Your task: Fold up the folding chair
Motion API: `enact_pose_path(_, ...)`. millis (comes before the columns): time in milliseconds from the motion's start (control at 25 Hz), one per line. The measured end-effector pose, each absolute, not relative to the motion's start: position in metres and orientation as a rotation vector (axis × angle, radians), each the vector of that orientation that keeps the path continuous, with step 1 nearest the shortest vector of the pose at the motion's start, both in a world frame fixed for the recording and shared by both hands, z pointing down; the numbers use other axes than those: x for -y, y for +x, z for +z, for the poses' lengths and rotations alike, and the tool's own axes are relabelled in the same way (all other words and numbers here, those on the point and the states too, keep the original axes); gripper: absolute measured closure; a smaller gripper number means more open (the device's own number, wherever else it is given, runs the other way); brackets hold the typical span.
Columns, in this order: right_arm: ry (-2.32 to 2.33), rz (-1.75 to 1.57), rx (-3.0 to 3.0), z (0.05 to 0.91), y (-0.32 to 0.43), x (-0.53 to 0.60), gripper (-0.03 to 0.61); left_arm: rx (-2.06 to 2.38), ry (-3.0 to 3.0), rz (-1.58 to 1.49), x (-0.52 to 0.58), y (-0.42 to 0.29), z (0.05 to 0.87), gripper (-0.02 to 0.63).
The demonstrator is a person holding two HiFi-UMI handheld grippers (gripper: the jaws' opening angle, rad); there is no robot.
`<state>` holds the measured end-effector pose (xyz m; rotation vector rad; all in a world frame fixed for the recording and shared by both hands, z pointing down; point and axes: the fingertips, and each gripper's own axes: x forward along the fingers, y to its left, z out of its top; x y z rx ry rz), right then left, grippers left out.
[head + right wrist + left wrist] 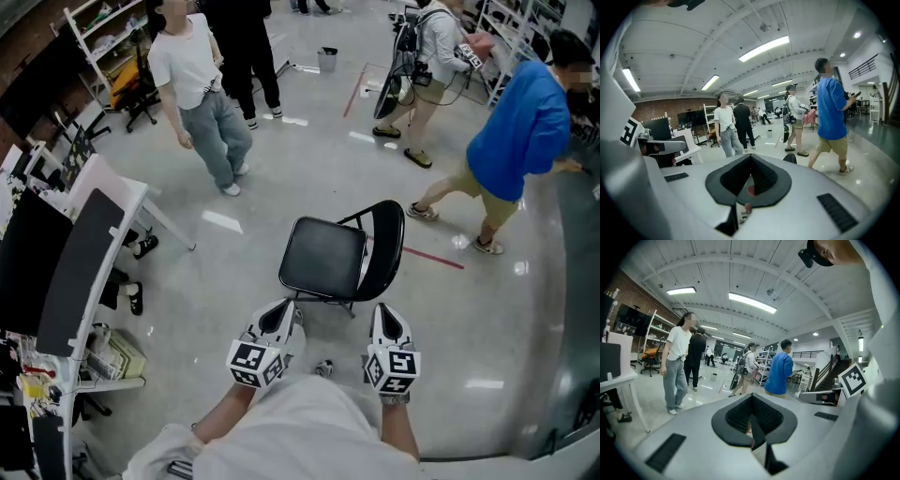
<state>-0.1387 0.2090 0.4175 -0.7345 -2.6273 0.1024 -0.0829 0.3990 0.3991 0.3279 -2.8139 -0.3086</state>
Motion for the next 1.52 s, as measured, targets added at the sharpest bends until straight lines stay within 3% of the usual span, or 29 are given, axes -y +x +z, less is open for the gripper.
enact_pose_path(1000, -0.419, 0.097, 2.508, 0.464, -0.304, -0.244, 0.574, 2.640, 0.600, -0.400, -0.464, -0.325, 0.448, 0.603)
enact_pose_path(1520, -0.338, 0.063, 2.269, 0.543, -0.361, -0.248, 0.555, 2.404, 0.711, -0.393, -0.499, -0.384, 0.527, 0.601)
